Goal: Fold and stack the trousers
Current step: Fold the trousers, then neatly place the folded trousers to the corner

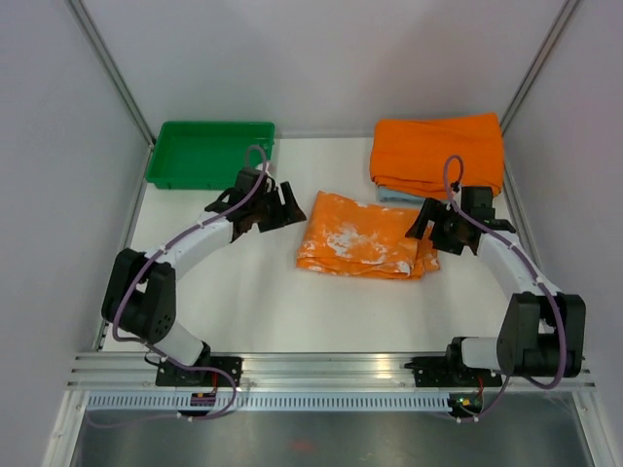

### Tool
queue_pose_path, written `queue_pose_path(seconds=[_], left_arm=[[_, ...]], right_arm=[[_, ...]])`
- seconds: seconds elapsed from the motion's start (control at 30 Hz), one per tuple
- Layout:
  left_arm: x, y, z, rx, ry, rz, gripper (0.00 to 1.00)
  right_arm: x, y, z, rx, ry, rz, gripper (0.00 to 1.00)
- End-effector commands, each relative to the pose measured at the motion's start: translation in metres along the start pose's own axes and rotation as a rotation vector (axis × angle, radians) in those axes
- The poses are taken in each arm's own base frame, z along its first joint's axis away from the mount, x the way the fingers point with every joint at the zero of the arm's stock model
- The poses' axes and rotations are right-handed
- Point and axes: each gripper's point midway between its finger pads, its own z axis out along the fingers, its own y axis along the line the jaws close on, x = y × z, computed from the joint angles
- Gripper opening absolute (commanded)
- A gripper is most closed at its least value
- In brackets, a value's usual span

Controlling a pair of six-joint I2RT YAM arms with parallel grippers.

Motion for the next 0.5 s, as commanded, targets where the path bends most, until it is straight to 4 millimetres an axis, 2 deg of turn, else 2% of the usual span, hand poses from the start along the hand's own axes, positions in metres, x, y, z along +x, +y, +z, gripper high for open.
queue_pose_path(seconds=[0.0,0.1,0.2,0.27,0.47], left_arm=[[0.019,-0.017,0.016,0.197,0.071,0.142,0.76],[0.032,-0.008,0.031,0.212,0.111,0.130,0.76],[0.041,-0.007,0.041,0.239,0.132,0.122,0.76],[0.039,-0.013,0.046,0.275,0.123,0.126,0.75],[0.048,-0.010,0.064,0.293,0.164,0.113,0.70]], right_arm=[[0.005,-0.033,0.022,0.107,0.008,-0.049,0.96],[0.007,-0.043,0.028,0.152,0.032,-0.055,0.98],[0.000,-0.052,0.032,0.200,0.010,-0.056,0.98],[0.001,-0.058,0.038,0.223,0.016,-0.051,0.98],[0.012,-0.050,0.067,0.118,0.042,0.004,0.98]])
